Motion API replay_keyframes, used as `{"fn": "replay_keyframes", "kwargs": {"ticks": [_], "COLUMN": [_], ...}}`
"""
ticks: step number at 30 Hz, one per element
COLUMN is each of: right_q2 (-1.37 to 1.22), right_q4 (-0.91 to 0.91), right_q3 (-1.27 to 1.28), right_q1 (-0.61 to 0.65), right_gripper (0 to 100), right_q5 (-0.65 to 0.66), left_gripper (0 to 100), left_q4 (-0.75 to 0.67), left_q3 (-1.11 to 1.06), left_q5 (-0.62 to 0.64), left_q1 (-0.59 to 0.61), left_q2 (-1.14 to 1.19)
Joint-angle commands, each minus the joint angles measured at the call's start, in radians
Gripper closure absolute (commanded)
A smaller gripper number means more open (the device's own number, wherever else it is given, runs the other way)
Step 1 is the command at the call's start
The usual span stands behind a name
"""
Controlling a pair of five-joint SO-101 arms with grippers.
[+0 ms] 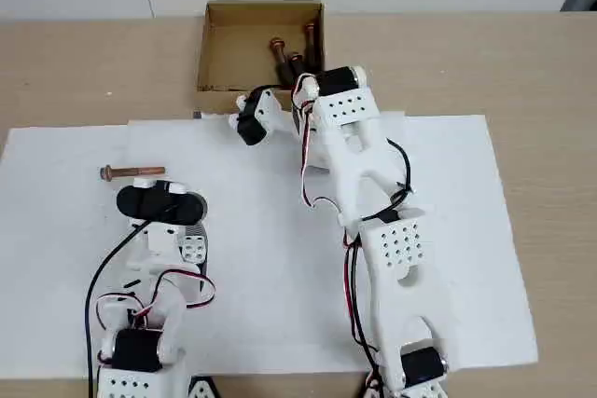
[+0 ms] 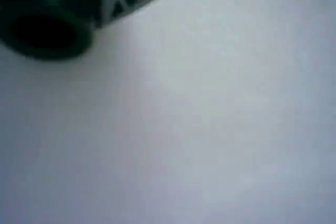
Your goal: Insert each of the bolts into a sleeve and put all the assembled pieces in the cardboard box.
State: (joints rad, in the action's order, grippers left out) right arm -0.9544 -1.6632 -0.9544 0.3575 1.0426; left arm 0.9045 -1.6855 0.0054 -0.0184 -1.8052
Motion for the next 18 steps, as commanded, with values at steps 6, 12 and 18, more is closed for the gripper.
{"fn": "replay_keyframes", "kwargs": {"ticks": [6, 12, 18], "right_q2": [-0.001, 0.165, 0.309], "right_q4": [-0.007, -0.016, -0.019], "right_q3": [0.008, 0.008, 0.009], "right_q1": [0.008, 0.028, 0.03], "right_gripper": [98.9, 99.0, 99.5], "right_q5": [0.002, -0.063, -0.189], "left_gripper": [99, 99, 99], "left_q4": [-0.026, -0.026, -0.026], "left_q3": [0.004, 0.004, 0.004], "left_q5": [0.008, 0.008, 0.002], "left_q1": [0.003, 0.003, 0.0], "left_q2": [-0.011, -0.009, -0.009]}}
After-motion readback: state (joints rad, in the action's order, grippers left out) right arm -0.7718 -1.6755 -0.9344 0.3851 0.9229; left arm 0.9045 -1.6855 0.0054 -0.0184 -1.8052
